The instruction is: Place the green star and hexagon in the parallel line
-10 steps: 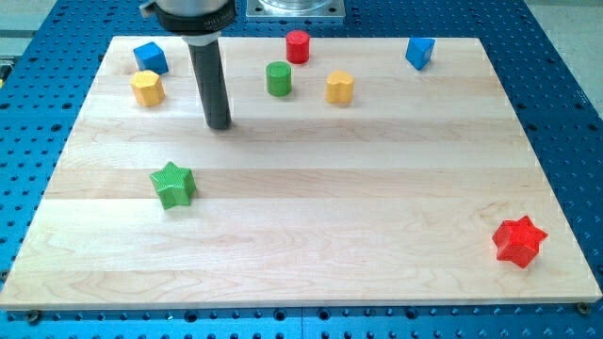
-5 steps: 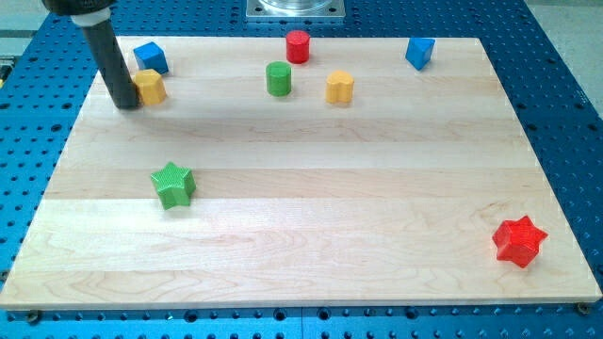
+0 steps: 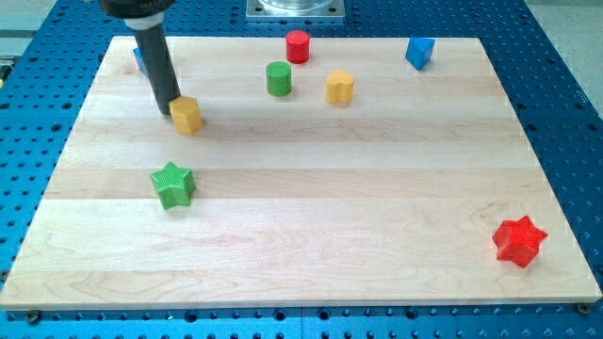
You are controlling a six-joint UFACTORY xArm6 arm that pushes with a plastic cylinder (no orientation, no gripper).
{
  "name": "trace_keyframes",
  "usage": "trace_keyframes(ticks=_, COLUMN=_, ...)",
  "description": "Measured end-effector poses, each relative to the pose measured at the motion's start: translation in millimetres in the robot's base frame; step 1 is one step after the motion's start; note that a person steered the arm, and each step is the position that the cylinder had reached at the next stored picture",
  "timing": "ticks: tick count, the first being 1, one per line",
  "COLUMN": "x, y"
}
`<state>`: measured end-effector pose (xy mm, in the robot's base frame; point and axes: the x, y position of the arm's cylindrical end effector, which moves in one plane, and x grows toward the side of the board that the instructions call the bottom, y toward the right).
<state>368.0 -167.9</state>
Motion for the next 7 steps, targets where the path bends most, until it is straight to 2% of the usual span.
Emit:
trace_keyframes(ticks=1, x=41, y=17)
trace_keyframes(ticks=3, x=49, y=104)
trace_keyframes(ticks=5, x=123, y=191)
trace_keyframes(ticks=6, x=85, y=213)
trace_keyframes(ticks=7, x=42, y=287)
